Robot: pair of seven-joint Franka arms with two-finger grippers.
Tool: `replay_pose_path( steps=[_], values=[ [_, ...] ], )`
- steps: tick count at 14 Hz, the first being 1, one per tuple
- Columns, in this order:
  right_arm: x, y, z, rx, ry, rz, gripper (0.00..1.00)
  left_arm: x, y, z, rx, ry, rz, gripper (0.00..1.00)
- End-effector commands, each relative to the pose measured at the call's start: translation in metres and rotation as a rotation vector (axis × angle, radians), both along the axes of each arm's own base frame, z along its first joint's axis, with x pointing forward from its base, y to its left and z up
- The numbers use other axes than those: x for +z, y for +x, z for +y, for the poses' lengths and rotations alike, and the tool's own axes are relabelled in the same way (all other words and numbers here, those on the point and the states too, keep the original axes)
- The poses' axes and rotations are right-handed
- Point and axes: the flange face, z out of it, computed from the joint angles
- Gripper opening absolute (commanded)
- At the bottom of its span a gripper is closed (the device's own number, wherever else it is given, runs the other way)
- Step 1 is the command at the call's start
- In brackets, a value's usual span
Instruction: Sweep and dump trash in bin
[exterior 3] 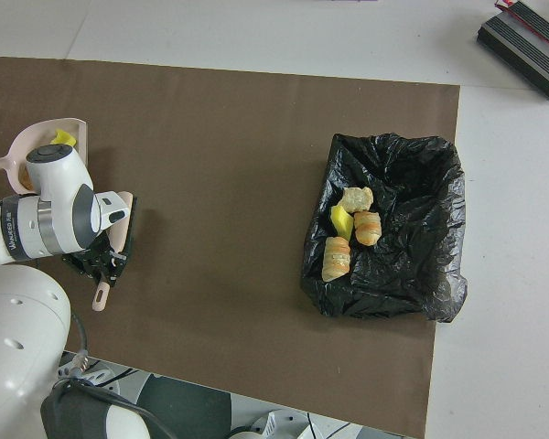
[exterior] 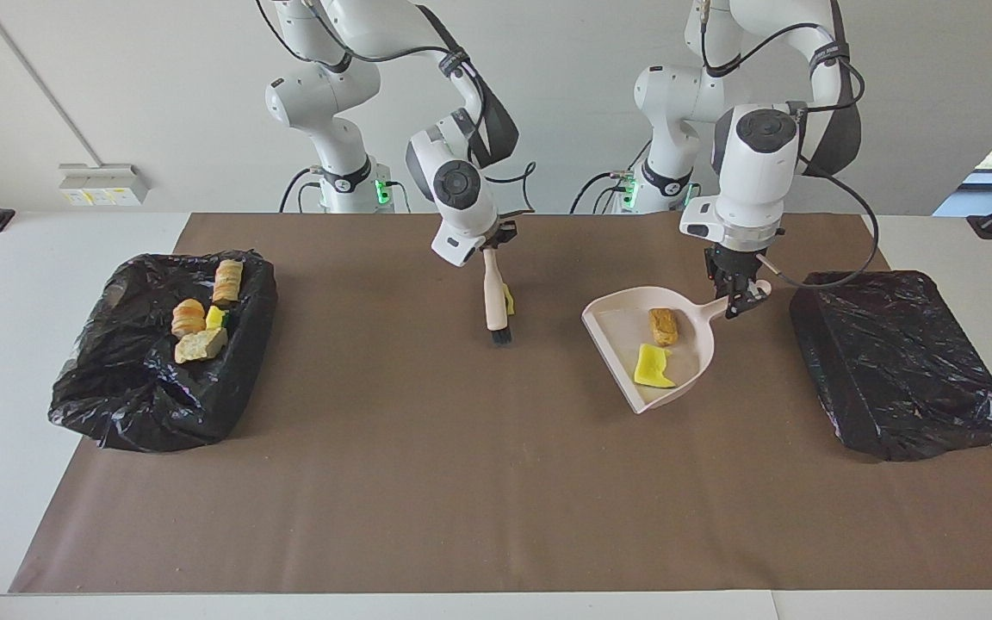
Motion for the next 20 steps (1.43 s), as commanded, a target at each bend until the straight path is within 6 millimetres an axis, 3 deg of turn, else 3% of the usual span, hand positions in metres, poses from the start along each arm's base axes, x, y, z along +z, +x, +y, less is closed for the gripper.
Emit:
replay_pose_path(
  steps=[1, 2, 4, 7, 9, 11, 16, 18, 20],
  values=[
    [0.012, 0.001, -0.012, 0.044, -0.013, 0.050, 0.00, 0.000, -0.011, -0.002, -0.044, -0.005, 0.030, 0.00],
    [0.031, 0.010, -0.029, 0.052, -0.036, 0.050, 0.00, -0.010, -0.013, -0.012, -0.059, 0.000, 0.053, 0.00],
    [0.049, 0.020, -0.058, 0.074, -0.091, 0.040, 0.00, -0.037, -0.026, -0.038, -0.089, 0.012, 0.101, 0.00],
    [0.035, 0.015, -0.095, 0.124, -0.096, 0.041, 0.00, -0.058, -0.049, -0.087, -0.118, 0.023, 0.122, 0.00],
    [0.025, 0.016, -0.106, 0.121, -0.098, 0.066, 0.00, -0.076, -0.065, -0.122, -0.114, 0.027, 0.126, 0.00],
    [0.012, 0.012, -0.101, 0.124, -0.108, 0.077, 0.00, -0.084, -0.076, -0.150, -0.078, 0.021, 0.107, 0.00],
    [-0.004, 0.006, -0.053, 0.073, 0.012, 0.048, 0.00, -0.092, -0.100, -0.190, -0.089, 0.034, 0.096, 0.00],
    [-0.006, -0.001, -0.022, 0.029, 0.079, 0.032, 0.00, -0.092, -0.101, -0.191, -0.090, 0.036, 0.096, 0.00],
    [0.002, 0.006, -0.010, 0.015, 0.077, 0.031, 0.00, -0.092, -0.100, -0.188, -0.087, 0.037, 0.098, 0.00]
  ],
)
